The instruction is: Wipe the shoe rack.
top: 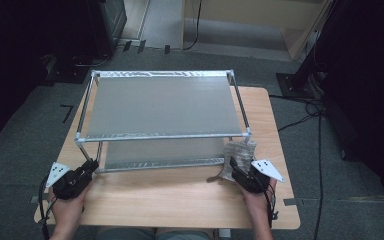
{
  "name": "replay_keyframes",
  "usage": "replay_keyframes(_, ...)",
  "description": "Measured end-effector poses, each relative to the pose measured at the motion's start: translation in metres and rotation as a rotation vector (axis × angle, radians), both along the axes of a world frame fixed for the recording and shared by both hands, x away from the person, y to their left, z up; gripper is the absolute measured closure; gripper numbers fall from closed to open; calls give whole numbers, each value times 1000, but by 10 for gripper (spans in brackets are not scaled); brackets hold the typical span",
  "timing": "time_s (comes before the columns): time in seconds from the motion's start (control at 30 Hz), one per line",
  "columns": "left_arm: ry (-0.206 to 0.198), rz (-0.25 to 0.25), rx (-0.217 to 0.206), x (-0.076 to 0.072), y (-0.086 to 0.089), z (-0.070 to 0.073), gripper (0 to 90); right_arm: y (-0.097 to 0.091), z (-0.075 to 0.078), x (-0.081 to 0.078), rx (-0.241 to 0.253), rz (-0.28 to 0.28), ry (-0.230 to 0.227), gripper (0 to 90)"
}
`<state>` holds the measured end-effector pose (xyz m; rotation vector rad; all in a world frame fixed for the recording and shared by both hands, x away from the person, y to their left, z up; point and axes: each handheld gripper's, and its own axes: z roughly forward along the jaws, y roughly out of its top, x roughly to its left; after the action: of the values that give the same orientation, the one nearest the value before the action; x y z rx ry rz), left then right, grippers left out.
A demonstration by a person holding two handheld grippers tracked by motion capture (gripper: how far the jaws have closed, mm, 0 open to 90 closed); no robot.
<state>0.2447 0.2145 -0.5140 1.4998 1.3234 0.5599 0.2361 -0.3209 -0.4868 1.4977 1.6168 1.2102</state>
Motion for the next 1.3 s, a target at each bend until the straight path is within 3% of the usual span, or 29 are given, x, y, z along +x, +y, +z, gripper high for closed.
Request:
replay_keyframes(0.13,-1,-2,-3,1,0,0,746,2,-6,9,-64,-108,57,372)
replay_keyframes(0.27,-2,-2,-1,1,-1,0,746,1,-11,10,-100,-147,84,346)
replay_keyframes(0.47,-2,-3,-7,2,0,-1,745,-1,-17,11,-107,-121,91,415)
replay_keyframes(0.6,-2,-7,-12,1,1,-1,743,-1,-17,11,-85,-116,77,461)
replay_keyframes(0.83,-4,3,-5,3,-2,0,745,-3,-16,10,-94,-111,52,479)
replay_keyframes(1.1,-11,8,-5,2,-3,0,747,-9,-13,7,-49,-91,54,494)
replay_keyframes(1.2,-10,4,-5,2,-2,0,747,-6,-9,8,-18,-93,40,489)
replay_keyframes(1.3,-11,4,-6,2,-2,0,746,-5,-6,9,-23,-88,18,490)
